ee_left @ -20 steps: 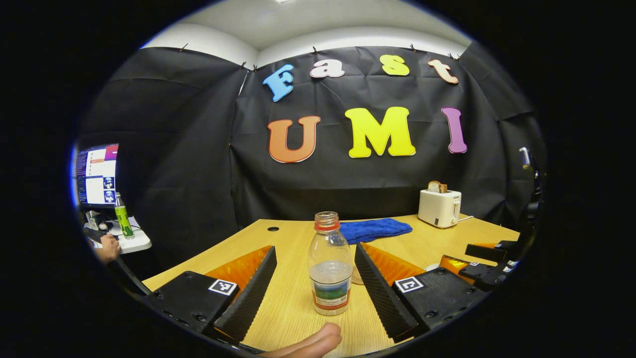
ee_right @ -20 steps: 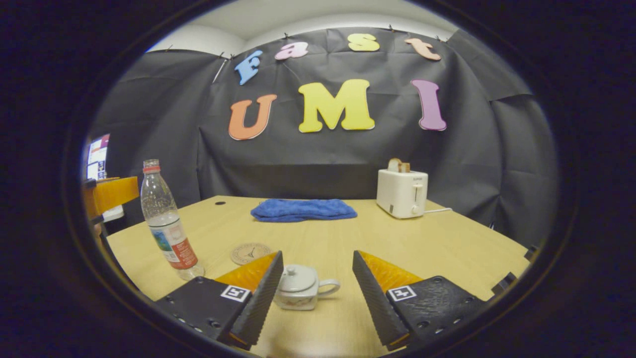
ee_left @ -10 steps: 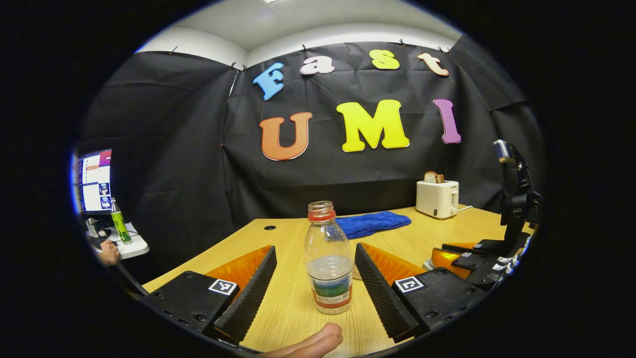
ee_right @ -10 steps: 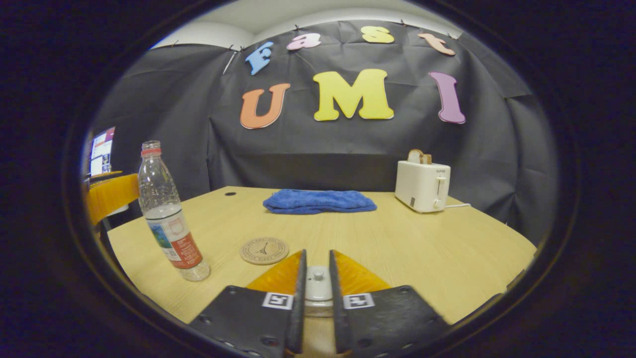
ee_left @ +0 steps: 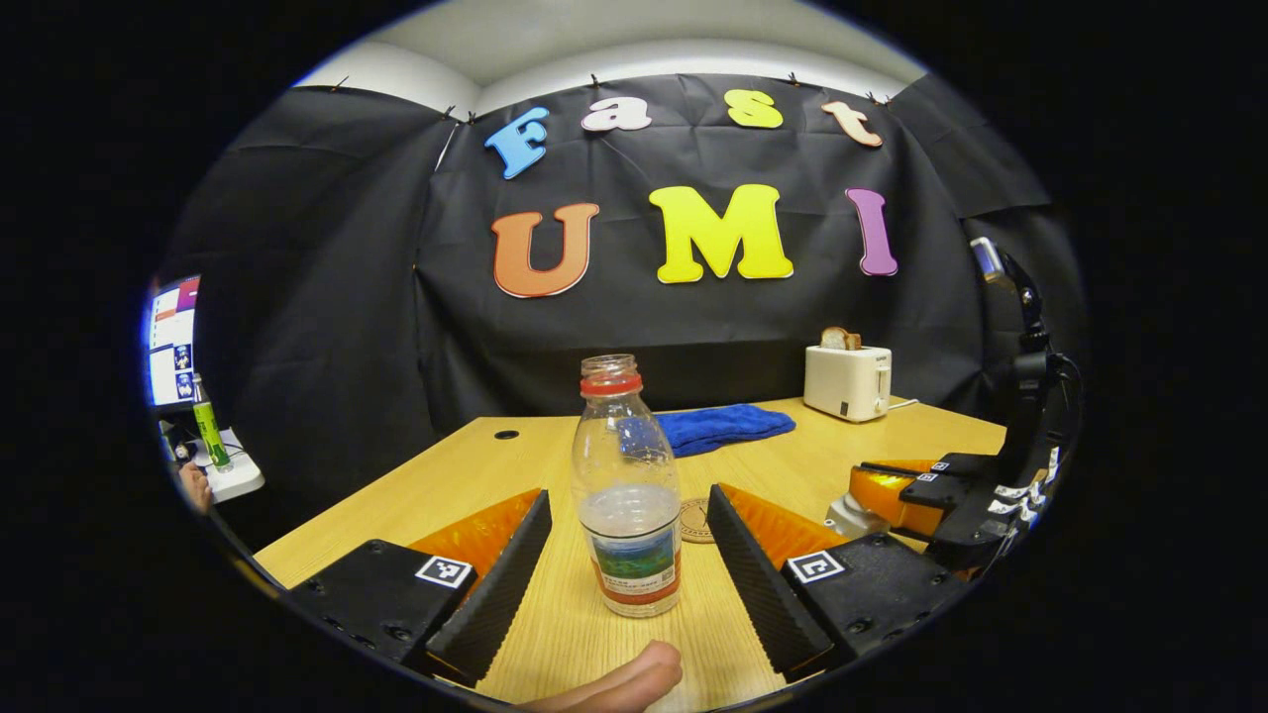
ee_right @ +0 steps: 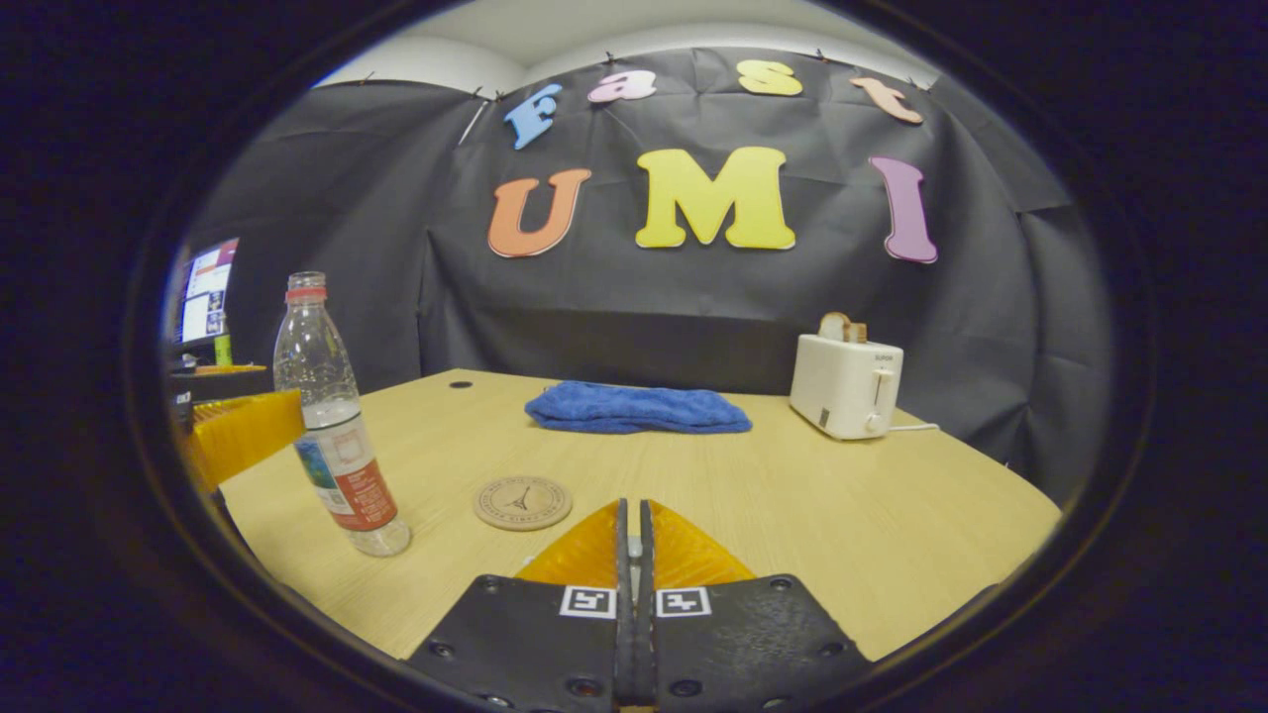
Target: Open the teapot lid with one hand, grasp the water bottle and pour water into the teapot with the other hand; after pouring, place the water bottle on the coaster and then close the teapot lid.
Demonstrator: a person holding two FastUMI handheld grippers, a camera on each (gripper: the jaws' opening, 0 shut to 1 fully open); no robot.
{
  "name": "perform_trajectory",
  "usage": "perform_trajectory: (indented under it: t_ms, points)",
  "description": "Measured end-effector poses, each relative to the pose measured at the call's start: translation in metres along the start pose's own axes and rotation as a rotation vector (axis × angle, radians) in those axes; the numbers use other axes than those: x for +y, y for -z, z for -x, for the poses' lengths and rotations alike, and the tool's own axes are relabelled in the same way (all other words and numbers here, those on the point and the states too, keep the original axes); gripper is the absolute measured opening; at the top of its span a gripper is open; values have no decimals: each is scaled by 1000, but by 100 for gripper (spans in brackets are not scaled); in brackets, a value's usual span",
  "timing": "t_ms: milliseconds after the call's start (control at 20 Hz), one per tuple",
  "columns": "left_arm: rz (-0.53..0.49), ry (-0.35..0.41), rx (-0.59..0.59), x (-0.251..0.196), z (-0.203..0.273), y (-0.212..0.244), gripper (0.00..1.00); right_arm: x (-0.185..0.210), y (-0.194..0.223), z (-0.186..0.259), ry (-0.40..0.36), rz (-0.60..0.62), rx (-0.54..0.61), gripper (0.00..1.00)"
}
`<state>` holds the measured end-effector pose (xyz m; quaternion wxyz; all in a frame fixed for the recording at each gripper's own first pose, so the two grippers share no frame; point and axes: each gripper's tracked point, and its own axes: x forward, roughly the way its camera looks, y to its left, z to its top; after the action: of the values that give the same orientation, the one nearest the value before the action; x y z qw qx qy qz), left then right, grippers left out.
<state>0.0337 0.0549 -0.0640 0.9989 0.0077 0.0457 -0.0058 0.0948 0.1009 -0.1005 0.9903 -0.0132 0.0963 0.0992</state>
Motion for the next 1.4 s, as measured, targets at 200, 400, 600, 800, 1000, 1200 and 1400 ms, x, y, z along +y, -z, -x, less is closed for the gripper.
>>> perform_trajectory:
  t_ms: [200, 400, 600, 800, 1000, 1200, 1400]
  points:
    - [-5, 7, -1, -1, -8, 9, 99, -3, -19, 16, 12, 43, -70, 0]
    - [-17, -10, 7, 4, -23, 29, 99, -16, -41, 34, 39, 79, -144, 0]
    - [-2, -7, -9, 5, -32, 39, 99, -31, -52, 50, 69, 88, -189, 0]
    - [79, 50, -78, -2, -38, 24, 98, -41, -59, 62, 73, 85, -221, 0]
    - [60, 89, -85, -10, -45, 21, 92, -58, -59, 68, 99, 67, -227, 0]
    - [64, 78, -51, -5, -44, 22, 78, -77, -55, 74, 132, 43, -219, 0]
    - [9, 40, -9, -5, -35, 11, 77, -107, -52, 80, 175, 20, -214, 0]
